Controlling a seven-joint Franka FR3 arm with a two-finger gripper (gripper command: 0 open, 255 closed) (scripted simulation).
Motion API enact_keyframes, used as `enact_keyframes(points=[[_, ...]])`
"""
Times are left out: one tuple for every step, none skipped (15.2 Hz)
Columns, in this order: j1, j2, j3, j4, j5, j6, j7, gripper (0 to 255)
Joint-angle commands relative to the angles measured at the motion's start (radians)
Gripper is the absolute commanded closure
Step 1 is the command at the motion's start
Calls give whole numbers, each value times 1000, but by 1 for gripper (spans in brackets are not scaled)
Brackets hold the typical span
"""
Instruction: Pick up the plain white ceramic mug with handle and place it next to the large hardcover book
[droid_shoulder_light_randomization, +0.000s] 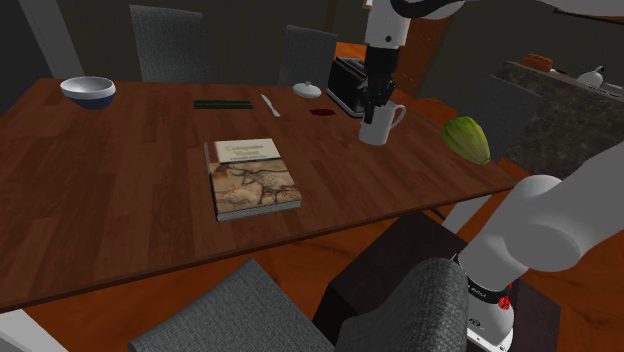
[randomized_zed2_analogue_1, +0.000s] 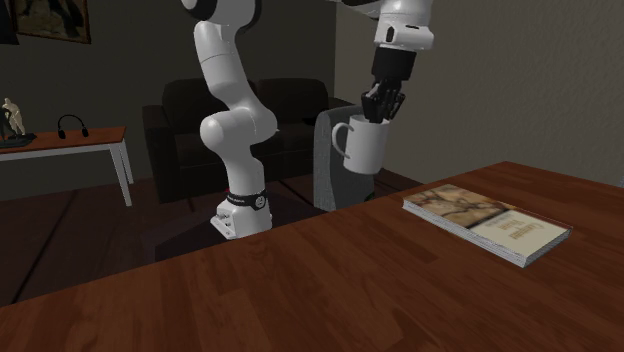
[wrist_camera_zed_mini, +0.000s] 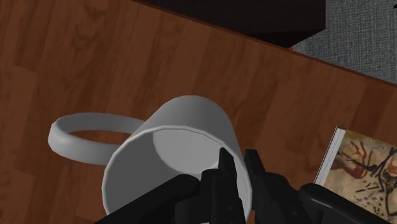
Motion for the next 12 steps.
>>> enact_keyframes(points=[[23,2,36,8,21,-5,54,255],[34,2,52,9,31,-4,78,255],[44,5,69,11,40,-4,102,255],[55,8,85,14,49,-3,126,255],[73,16,113,23,65,-1,168,255],[73,17,114,10,66,13,168,255],[73,18,114,-3,66,26,167,255],[73,19,115,-15,66,40,167,255],[73,20,115,-27,66,53,166,255],[73,22,116,-39,66,67,166,255],[74,24,116,-51,67,80,165,255],[74,26,116,-62,67,94,165,255]])
